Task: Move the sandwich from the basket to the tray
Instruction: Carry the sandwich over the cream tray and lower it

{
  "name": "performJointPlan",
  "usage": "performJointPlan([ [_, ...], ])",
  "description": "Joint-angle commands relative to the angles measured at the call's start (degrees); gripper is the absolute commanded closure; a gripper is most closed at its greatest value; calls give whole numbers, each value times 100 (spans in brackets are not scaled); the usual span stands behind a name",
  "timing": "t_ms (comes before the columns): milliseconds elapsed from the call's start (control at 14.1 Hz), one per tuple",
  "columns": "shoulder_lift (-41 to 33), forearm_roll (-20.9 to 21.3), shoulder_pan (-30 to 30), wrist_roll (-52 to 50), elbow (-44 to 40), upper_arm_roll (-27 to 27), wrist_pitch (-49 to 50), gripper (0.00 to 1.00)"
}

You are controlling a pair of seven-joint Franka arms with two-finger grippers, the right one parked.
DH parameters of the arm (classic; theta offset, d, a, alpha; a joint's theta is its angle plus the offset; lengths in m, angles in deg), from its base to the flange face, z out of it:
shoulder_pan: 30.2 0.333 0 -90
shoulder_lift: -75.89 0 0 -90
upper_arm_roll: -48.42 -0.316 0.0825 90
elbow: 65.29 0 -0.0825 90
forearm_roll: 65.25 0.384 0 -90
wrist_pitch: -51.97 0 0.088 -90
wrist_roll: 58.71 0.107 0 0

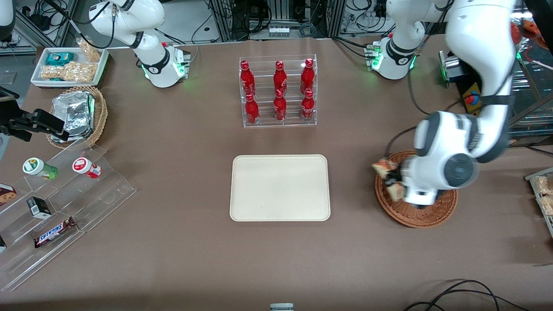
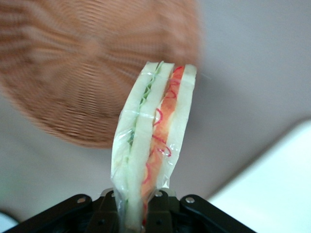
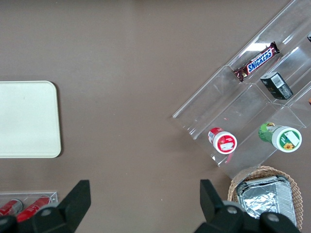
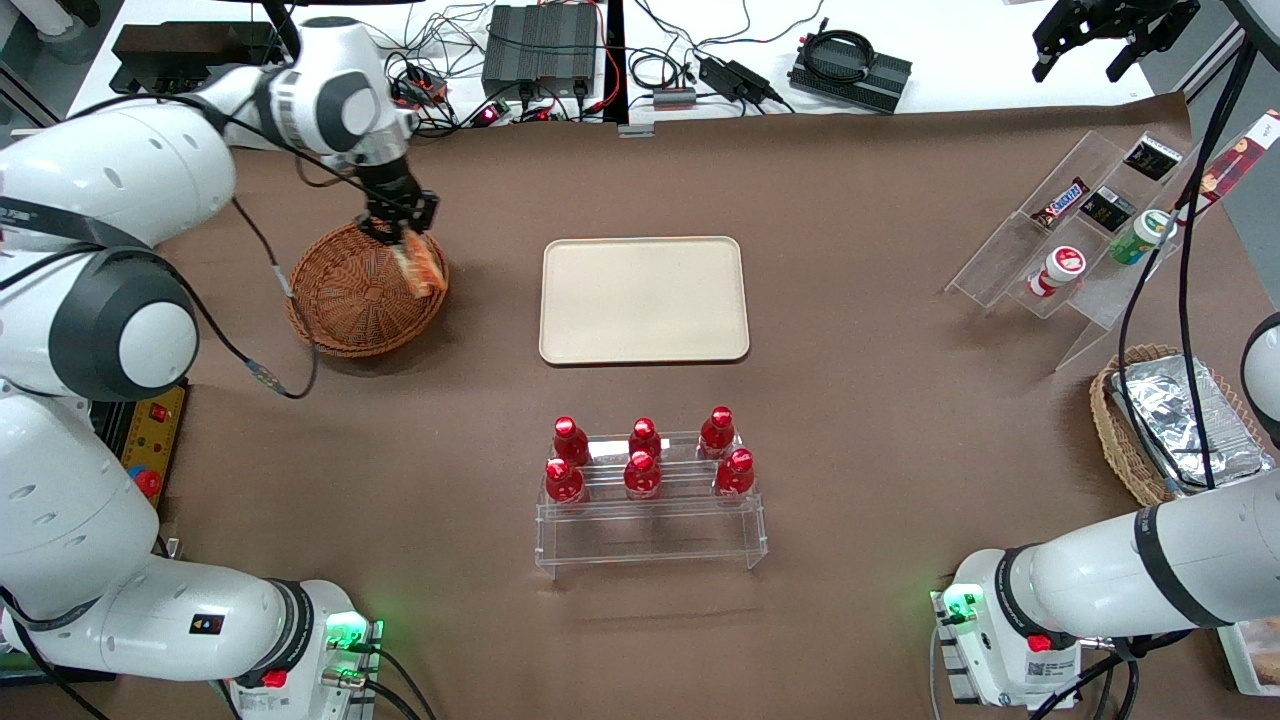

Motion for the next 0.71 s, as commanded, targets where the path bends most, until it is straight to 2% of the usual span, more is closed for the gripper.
performJointPlan([
  [0,300,-79,-450,-96,-72,340,-781,91],
  [283,757,35,-1522,-326,-142,341,-1951,92],
  [495,1108,106,-2067,-335,-527,332,-2119,91],
  [636,1389,106,-2191,-335,-958,332,-2129,91],
])
